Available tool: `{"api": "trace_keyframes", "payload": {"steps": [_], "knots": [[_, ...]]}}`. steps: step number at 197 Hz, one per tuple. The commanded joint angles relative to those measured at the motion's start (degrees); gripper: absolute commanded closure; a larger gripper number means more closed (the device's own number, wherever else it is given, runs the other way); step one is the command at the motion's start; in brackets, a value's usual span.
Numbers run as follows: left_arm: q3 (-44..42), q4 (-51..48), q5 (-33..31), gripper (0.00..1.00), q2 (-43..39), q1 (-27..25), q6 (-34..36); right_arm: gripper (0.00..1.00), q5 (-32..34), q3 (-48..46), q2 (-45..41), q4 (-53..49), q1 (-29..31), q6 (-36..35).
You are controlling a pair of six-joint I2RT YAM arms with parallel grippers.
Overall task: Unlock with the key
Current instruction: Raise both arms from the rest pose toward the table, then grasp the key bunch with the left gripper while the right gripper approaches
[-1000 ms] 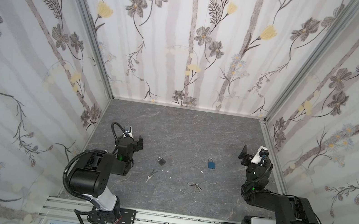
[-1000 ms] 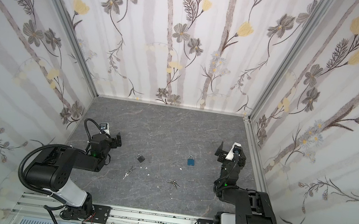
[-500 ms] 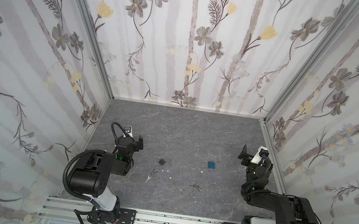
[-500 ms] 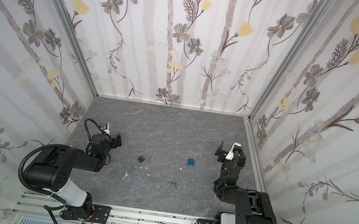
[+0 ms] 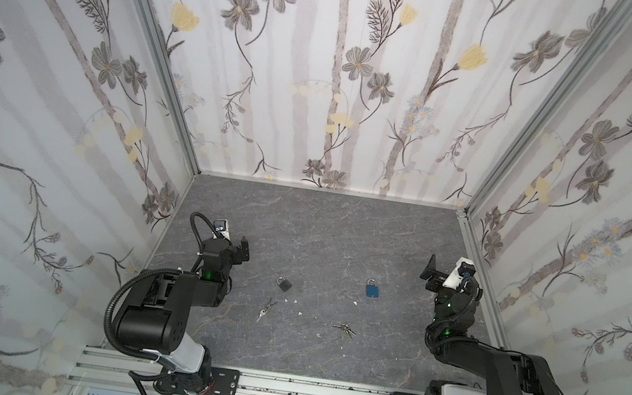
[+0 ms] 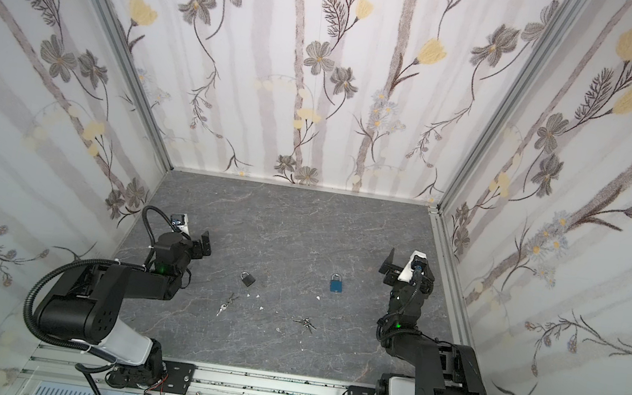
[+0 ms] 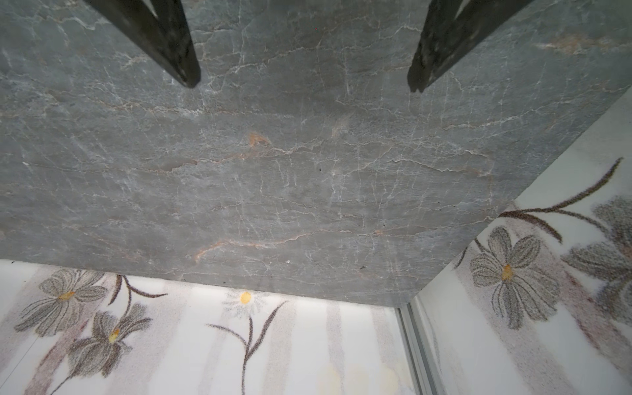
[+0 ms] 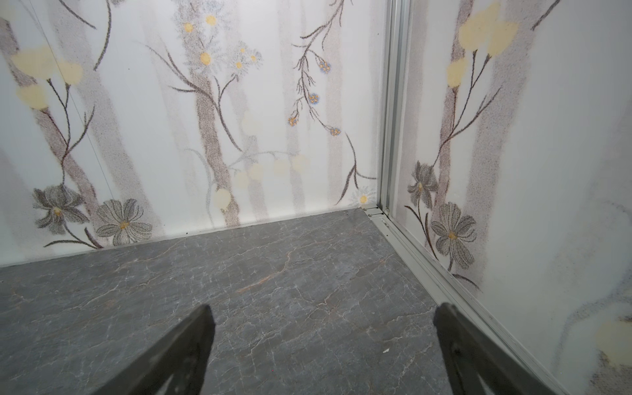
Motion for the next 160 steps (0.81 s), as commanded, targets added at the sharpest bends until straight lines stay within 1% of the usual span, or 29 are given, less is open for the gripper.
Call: {"api": "trace_keyframes", "payload": {"steps": [1, 15, 28, 36, 47, 52, 58, 65, 71, 80, 87, 97, 104, 115, 122, 128, 146, 155, 160], "knots": [[4.0, -10.5, -1.8, 0.00, -4.7, -0.1, -0.7, 0.00, 0.8, 3.2, -4.2, -8.8, 0.1, -0.2], [8.2, -19.8, -4.9, 0.00, -7.5, -0.1, -3.6, 0.00, -0.3, 6.7, -7.1, -17.3, 0.1, 0.3], [12.4, -28.6, -5.6, 0.00, -9.1, 0.1, -7.7, 0.00, -0.9, 10.0, -9.0, -24.7, 0.0, 4.3], [14.6, -32.7, -3.3, 0.00, -10.1, 0.3, -10.5, 0.00, -2.4, 11.2, -10.2, -27.5, -0.2, 7.1], [16.5, -36.3, 2.1, 0.00, -11.9, 0.7, -15.5, 0.00, -5.6, 12.3, -12.2, -30.3, -0.6, 11.9], [17.1, -37.8, 4.0, 0.00, -12.8, 0.8, -18.3, 0.00, -7.1, 12.9, -13.3, -32.1, -1.0, 15.6], [17.5, -39.5, 5.5, 0.00, -13.8, 0.9, -23.5, 0.00, -7.8, 13.7, -14.8, -35.7, -1.4, 20.9], [17.0, -39.6, 7.2, 0.00, -15.8, 1.3, -28.5, 0.00, -7.6, 14.7, -16.2, -41.3, -1.8, 27.4], [16.2, -38.8, 9.2, 0.00, -16.7, 1.7, -32.0, 0.00, -7.8, 15.1, -17.0, -43.7, -2.3, 31.0], [14.8, -37.0, 13.0, 0.00, -17.9, 2.4, -35.2, 0.00, -14.0, 15.5, -17.4, -43.7, -3.2, 31.9], [14.4, -37.1, 15.6, 0.00, -18.8, 2.7, -36.2, 0.01, -18.9, 15.8, -17.3, -43.4, -3.5, 31.7], [15.3, -40.9, 17.9, 0.00, -19.6, 2.7, -36.7, 0.10, -24.1, 16.3, -17.5, -43.6, -3.5, 31.4], [17.2, -46.1, 19.7, 0.00, -19.8, 2.7, -36.2, 0.15, -26.3, 16.4, -17.7, -43.7, -3.4, 31.7], [19.5, -53.5, 22.6, 0.06, -19.5, 2.7, -35.6, 0.25, -29.0, 16.2, -18.7, -44.2, -3.4, 33.6], [20.5, -57.4, 25.1, 0.13, -19.2, 2.6, -34.8, 0.29, -30.5, 16.4, -19.2, -45.4, -3.3, 34.5], [21.3, -60.5, 26.9, 0.17, -19.0, 2.4, -34.0, 0.32, -32.7, 17.1, -19.4, -47.4, -3.3, 34.5], [22.3, -69.1, 29.6, 0.25, -19.4, 1.5, -31.8, 0.47, -38.2, 21.6, -18.7, -58.3, -2.5, 31.1], [22.1, -73.4, 30.7, 0.27, -19.8, 0.9, -31.3, 0.49, -39.8, 22.6, -18.4, -61.9, -1.6, 29.7], [21.9, -74.9, 31.5, 0.30, -20.0, 0.5, -30.9, 0.50, -40.8, 23.0, -18.4, -63.4, -1.1, 29.0]]}}
